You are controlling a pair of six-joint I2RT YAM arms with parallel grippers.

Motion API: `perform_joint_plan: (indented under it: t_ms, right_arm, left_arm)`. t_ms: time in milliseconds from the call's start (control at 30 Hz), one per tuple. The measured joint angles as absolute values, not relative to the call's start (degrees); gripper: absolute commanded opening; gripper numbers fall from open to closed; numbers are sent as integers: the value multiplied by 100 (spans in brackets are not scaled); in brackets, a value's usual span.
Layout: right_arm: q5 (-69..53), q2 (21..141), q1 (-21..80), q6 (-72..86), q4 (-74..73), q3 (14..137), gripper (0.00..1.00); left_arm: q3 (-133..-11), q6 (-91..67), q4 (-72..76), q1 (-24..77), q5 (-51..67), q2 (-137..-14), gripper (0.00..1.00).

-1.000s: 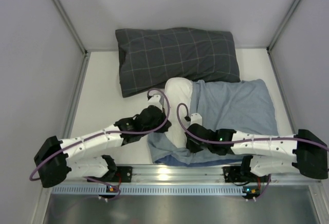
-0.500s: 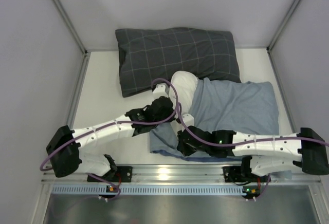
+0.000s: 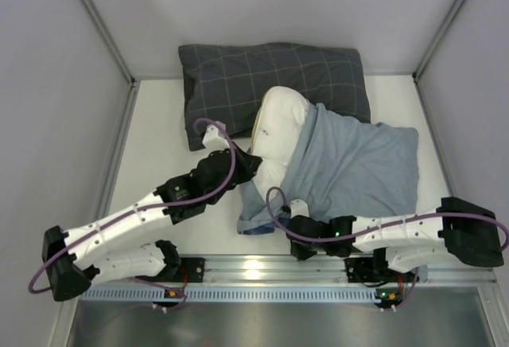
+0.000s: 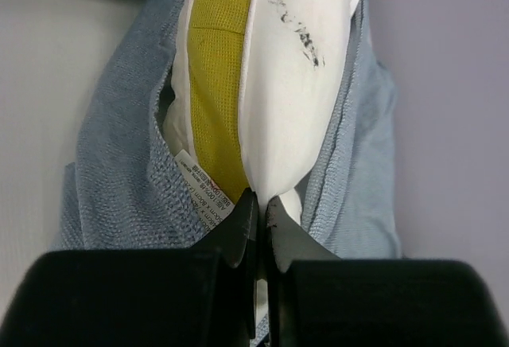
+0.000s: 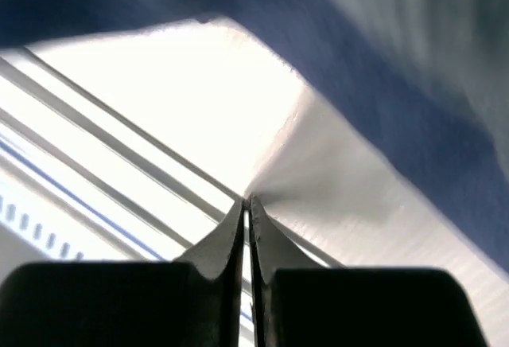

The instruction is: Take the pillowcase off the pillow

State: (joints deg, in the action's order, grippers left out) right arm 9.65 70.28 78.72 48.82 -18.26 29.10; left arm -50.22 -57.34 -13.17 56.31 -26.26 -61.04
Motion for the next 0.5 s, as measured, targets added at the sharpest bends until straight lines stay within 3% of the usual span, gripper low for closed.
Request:
perform_joint_plan:
  t_ms: [100, 133, 200, 233, 300, 500]
  right_arm:
    - [1024, 6851, 7883, 5033, -1789, 2838, 4]
    - [1037, 6746, 7894, 5046, -1796, 2836, 32]
    - [1079, 6423, 7957, 5009, -1841, 2867, 56]
    - [1107, 6246, 7992, 4980, -1887, 2902, 77]
    - [1199, 5754, 8064, 4805, -2012, 3083, 98]
    - [1730, 4613, 8084, 4021, -2069, 4150, 100]
  left_arm:
    - [-4987, -5758, -1310, 5625, -2711, -5655, 0]
    - [-4987, -5754, -1299, 5625, -2711, -5548, 0]
    - [-4984, -5749, -1260, 5625, -2709, -5483, 0]
    - [-4984, -5752, -1221, 5616, -2703, -5498, 0]
    - [-4974, -5754, -1192, 5601, -2670, -5566, 0]
    - [-4925, -5736, -1173, 5599, -2484, -5867, 0]
